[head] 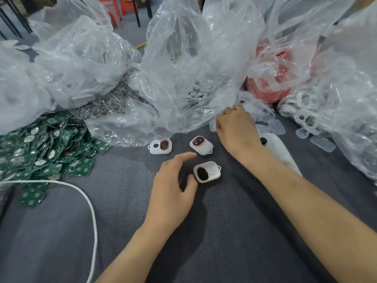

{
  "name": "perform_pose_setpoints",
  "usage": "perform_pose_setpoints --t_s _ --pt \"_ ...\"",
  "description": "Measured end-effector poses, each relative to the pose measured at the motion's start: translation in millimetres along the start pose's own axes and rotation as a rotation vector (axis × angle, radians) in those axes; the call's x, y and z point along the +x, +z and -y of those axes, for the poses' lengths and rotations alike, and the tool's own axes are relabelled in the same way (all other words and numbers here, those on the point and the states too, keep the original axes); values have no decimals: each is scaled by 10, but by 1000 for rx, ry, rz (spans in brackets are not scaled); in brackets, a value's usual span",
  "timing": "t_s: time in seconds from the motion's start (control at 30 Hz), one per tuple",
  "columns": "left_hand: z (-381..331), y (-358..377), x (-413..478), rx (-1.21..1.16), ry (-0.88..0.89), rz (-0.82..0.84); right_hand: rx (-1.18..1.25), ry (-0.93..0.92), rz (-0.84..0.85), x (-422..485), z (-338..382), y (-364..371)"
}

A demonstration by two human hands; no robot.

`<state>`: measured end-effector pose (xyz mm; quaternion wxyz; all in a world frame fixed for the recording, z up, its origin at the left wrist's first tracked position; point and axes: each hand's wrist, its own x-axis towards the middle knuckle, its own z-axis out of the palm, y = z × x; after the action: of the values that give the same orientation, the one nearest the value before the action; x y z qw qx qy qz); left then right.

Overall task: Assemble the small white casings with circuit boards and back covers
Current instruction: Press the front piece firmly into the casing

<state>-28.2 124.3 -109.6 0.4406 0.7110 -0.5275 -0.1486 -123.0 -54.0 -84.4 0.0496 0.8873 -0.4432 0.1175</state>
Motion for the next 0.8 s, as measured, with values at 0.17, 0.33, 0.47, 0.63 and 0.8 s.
perform_pose_setpoints --t_s 0.17,0.33,0.47,0.63,0.8 --pt "28 -5 5 -80 -36 -35 503 89 -320 -183 8 -146" --pt "10 -5 26 -268 -50 -90 1300 289 -348 -547 162 -393" --pt "-48 -37 60 -616 -116 -58 1616 318 -90 -765 262 -400" --pt "-57 -65 77 -688 -150 -87 1534 267 13 -827 304 -333" --pt "-32 -46 92 -649 -155 -116 1490 243 37 -823 285 -309"
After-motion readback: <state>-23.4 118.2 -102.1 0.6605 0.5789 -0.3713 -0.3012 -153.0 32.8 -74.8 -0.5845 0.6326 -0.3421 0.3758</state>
